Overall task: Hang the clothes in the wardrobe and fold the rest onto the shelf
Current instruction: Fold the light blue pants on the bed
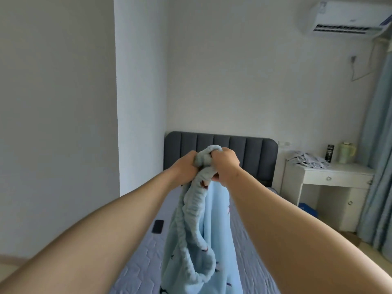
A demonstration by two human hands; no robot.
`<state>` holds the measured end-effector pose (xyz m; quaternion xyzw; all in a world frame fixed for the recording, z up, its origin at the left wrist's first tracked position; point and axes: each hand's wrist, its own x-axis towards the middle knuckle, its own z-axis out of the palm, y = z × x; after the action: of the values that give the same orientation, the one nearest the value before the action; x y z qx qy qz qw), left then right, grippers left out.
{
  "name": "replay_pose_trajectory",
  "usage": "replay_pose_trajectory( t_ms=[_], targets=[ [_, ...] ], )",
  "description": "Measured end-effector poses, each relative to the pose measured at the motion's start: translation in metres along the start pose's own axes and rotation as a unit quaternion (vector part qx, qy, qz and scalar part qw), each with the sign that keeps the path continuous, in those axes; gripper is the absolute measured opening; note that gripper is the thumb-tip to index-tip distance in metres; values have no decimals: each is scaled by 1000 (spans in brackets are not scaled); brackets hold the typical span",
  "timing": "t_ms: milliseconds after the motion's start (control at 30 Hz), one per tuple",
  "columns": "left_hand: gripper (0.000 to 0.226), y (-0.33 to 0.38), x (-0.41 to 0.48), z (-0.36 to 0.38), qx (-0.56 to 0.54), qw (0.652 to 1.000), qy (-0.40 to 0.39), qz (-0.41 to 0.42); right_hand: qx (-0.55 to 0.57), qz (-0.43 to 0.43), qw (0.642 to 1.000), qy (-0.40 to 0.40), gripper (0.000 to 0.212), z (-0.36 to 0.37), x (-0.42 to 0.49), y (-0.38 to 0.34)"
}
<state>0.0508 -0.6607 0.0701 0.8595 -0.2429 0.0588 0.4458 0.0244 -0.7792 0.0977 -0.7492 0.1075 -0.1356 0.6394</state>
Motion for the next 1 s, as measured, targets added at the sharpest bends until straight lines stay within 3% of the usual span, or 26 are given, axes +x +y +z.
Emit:
replay_pose_trajectory(
  t_ms=[133, 300, 433, 567, 667, 800, 933, 1000],
  targets=[
    [8, -23, 2, 0, 110, 990, 74, -40, 79, -23, 996, 39, 19, 1, 2, -19],
    [12, -58, -10, 4, 212, 955, 96, -183, 178, -103, 975, 89, 26, -3, 9, -47],
    [37, -60, -18, -2, 165, 929, 14, -332, 236, -132, 958, 90, 22, -10, 20, -60],
    [15, -46, -22, -15, -88, 904, 52, -416, 263, -101, 954, 97, 19, -19, 26, -56],
    [14, -34, -14, -29, -198, 907, 125, -349, 238, -102, 956, 140, 22, -24, 27, -51],
    [42, -16, -6, -48, -284, 927, 155, -188, 242, -113, 949, 169, 25, -38, 25, -46],
    [37, -11, -7, -56, -94, 984, 138, -65, 244, -100, 943, 202, 25, -56, 26, -44],
    [44, -7, -7, -61, -4, 991, 114, -63, 237, -95, 944, 210, 23, -62, 28, -41]
  ],
)
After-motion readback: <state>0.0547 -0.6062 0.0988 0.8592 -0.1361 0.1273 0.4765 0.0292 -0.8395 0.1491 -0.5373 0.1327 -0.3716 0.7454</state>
